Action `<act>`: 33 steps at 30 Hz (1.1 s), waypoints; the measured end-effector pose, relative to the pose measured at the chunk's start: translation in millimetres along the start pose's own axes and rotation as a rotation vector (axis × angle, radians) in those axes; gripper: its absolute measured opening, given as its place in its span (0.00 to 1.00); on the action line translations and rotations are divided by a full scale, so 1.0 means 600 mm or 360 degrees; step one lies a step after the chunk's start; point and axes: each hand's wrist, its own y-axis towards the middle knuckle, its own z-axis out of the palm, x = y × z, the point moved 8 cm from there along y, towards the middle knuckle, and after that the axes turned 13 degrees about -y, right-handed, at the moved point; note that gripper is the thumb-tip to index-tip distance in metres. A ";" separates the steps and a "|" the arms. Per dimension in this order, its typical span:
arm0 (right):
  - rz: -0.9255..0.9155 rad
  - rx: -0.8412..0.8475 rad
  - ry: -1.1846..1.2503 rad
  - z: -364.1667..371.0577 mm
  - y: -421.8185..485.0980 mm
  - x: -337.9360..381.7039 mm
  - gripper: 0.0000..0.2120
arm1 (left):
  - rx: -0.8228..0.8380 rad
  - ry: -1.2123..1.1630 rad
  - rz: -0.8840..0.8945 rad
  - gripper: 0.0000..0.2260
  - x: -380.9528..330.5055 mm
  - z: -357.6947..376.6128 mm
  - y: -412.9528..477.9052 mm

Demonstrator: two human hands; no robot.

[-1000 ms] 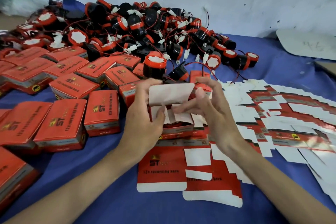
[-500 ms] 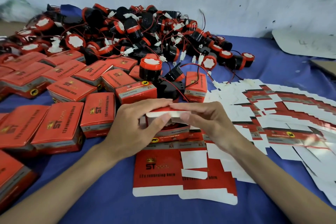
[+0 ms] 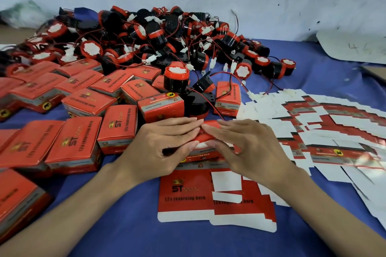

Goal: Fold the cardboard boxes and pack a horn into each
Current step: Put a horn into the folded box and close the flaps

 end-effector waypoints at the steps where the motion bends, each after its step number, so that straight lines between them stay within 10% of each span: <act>1: 0.0010 0.0030 -0.0066 -0.001 -0.001 0.000 0.13 | -0.0009 0.0000 0.0002 0.13 0.000 -0.001 -0.001; 18: -0.0271 0.0233 0.0140 0.025 -0.011 0.013 0.16 | 0.0323 0.0413 -0.0215 0.27 0.007 0.038 0.000; 23: 0.0299 -0.0185 0.0050 -0.022 0.006 -0.075 0.13 | -0.0190 0.0857 0.0123 0.19 -0.052 -0.019 0.025; 26: 0.0813 0.0196 -0.0156 0.025 -0.008 -0.137 0.22 | -0.0482 0.1262 -0.0032 0.16 -0.049 -0.068 0.034; 29: 0.1048 0.0709 -0.0088 0.085 -0.025 -0.157 0.35 | -0.0196 0.1142 0.0006 0.14 -0.043 -0.030 0.029; 33: 0.0949 0.0575 -0.0214 0.076 -0.008 -0.133 0.42 | 0.0337 0.0632 -0.0254 0.09 -0.012 0.040 0.010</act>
